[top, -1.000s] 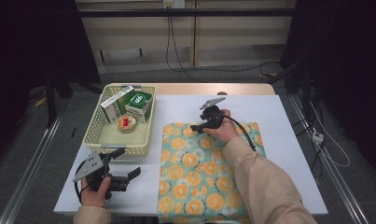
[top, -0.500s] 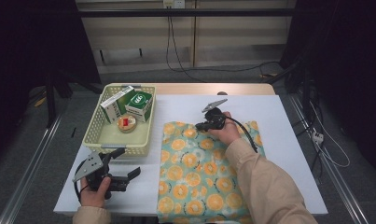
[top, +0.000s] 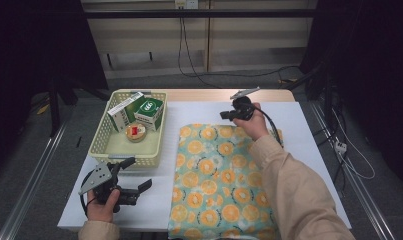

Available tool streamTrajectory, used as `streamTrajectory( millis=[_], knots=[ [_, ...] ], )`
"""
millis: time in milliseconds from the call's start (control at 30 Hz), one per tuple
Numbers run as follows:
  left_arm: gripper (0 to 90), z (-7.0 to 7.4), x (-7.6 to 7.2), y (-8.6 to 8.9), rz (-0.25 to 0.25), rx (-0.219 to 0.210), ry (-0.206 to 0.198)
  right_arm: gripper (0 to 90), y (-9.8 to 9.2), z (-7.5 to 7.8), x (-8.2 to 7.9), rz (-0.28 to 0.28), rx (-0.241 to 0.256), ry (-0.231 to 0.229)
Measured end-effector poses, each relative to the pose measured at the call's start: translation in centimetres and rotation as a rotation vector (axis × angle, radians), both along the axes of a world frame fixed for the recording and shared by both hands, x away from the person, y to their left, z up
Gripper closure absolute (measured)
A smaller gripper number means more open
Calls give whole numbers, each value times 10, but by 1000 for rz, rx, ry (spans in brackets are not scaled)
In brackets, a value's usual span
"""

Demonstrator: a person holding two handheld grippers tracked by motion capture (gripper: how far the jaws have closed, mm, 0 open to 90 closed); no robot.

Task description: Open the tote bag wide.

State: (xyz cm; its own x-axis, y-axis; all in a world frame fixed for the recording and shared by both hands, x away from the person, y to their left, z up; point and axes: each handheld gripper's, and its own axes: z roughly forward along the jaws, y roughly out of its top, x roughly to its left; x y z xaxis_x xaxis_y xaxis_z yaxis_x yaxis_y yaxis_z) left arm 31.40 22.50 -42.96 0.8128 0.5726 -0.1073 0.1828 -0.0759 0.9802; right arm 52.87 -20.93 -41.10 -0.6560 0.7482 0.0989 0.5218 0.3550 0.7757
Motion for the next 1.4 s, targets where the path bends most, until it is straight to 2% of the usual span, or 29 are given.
streamTrajectory(
  millis=[67, 133, 200, 267, 300, 333, 367, 400, 467, 533, 567, 600, 667, 700, 767, 800, 867, 933, 1000, 1033, 1100, 1233, 1300, 1400],
  knots=[
    [28, 0, 0, -1, -6, 8, -2, 900, -11, 8, 10, -23, 0, -6],
    [29, 0, 0, -2, -12, 8, -2, 900, -16, 11, 15, -17, 19, -10],
    [29, 0, 1, -2, -12, 5, 0, 891, -15, 6, 13, 38, 61, -5],
    [29, 0, 1, -3, -13, 0, 5, 743, -9, -6, 9, 71, 62, 14],
    [29, 0, 1, -4, -13, 6, 6, 590, 0, -20, 3, 96, 23, 50],
    [29, 0, 0, -5, -18, 14, 3, 527, 3, -26, 0, 104, 5, 65],
    [29, 0, 0, -6, -23, 17, 3, 527, 3, -26, 0, 104, 5, 65],
    [29, 0, 0, -6, -24, 22, 4, 516, 7, -36, -5, 119, -22, 87],
    [29, 0, -1, -8, -27, 27, 3, 514, 8, -39, -6, 121, -32, 98],
    [29, -1, -1, -8, -29, 29, 7, 492, 6, -45, -7, 108, -72, 77],
    [29, -1, 0, -8, -29, 28, 7, 492, 6, -45, -7, 108, -72, 77],
    [29, -1, 0, -8, -29, 26, 7, 505, 7, -47, -7, 115, -57, 96],
    [29, -2, 1, -7, -25, 21, 9, 494, 9, -48, -8, 126, -62, 103],
    [29, -2, 1, -6, -24, 23, 7, 517, 13, -48, -9, 123, -76, 88],
    [29, -1, 1, -5, -23, 26, 5, 523, 15, -48, -10, 121, -62, 97],
    [29, -1, 1, -5, -22, 26, 5, 537, 20, -48, -12, 116, -98, 82],
    [29, -1, 0, -5, -18, 25, 3, 544, 22, -48, -14, 129, -103, 89],
    [29, -1, 0, -5, -21, 28, 2, 662, 22, -47, -15, 130, -114, 85],
    [29, -1, -1, -6, -19, 31, 1, 838, 19, -47, -18, 142, -71, 135],
    [29, 0, -1, -6, -22, 31, 0, 890, 18, -47, -19, 148, -67, 137],
    [29, 0, -1, -6, -21, 31, -6, 900, 17, -47, -22, 166, -67, 132],
    [29, 0, -1, -7, -21, 30, -4, 900, 17, -45, -25, 156, -85, 108],
    [29, 1, -1, -8, -24, 34, -5, 900, 13, -40, -25, 138, -71, 87],
    [29, 2, -1, -9, -24, 39, -6, 900, 3, -26, -19, 81, -59, 47]
  ],
)
